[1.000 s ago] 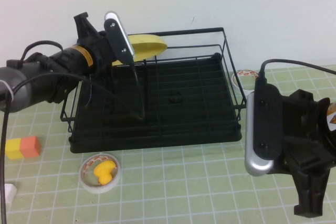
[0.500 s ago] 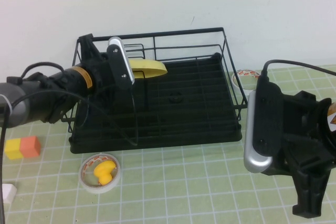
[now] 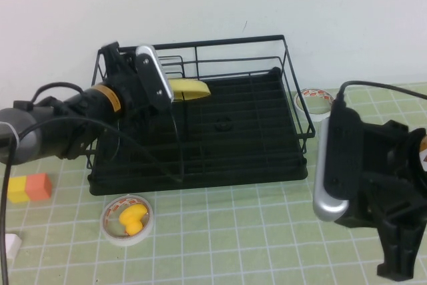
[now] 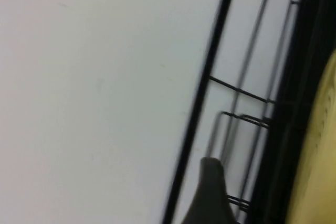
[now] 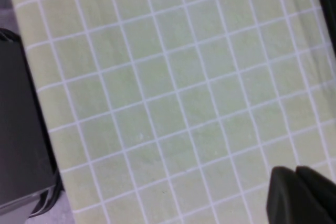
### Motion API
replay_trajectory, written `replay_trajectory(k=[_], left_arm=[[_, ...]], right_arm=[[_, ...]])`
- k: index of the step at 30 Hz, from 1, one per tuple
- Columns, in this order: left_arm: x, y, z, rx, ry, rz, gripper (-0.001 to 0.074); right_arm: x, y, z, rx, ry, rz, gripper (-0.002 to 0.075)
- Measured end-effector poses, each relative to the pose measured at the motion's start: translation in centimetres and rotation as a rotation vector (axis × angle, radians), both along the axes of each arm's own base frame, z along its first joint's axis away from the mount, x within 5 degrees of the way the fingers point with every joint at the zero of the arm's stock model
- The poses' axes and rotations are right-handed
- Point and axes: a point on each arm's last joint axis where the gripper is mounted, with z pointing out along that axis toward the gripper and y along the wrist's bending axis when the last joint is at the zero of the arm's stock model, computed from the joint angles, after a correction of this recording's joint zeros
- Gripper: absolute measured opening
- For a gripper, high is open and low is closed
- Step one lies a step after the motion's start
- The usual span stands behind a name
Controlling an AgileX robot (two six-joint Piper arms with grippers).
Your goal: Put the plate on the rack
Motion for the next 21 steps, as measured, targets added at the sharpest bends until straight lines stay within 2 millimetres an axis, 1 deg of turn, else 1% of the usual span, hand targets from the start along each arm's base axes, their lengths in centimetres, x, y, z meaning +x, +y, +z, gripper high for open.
replay_trajectory(k=[3, 5, 8, 13, 15, 18, 21], left_arm=[[-0.3, 0.1, 1.7, -0.041, -0.042, 0.012, 0.0456], [-0.5, 0.3, 3.4, -0.084, -0.083, 0.028, 0.0415], [-0.9, 0.6, 5.4, -0.149, -0.132, 0.053, 0.0377], [-1.5, 0.9, 7.0, -0.188, -0.158, 0.073, 0.0358], [-1.8, 1.0, 7.9, -0.229, -0.154, 0.100, 0.0340], [-2.9, 1.5, 9.6, -0.368, -0.092, 0.201, 0.0260], [-5.0, 2.5, 12.3, -0.566, 0.038, 0.320, 0.0107]], right_arm=[[-0.1, -0.5, 0.5, -0.011, -0.027, -0.042, 0.0001], [-0.2, -1.0, 0.9, -0.014, -0.051, -0.077, 0.0001], [-0.6, -1.7, 1.9, -0.007, -0.090, -0.119, 0.0002], [-1.6, -2.6, 3.1, 0.020, -0.123, -0.144, 0.0001], [-2.2, -3.3, 3.6, 0.013, -0.126, -0.175, 0.0001], [-3.3, -5.3, 4.4, -0.062, -0.144, -0.248, 0.0001], [-4.7, -7.7, 5.3, -0.157, -0.167, -0.360, 0.0001]])
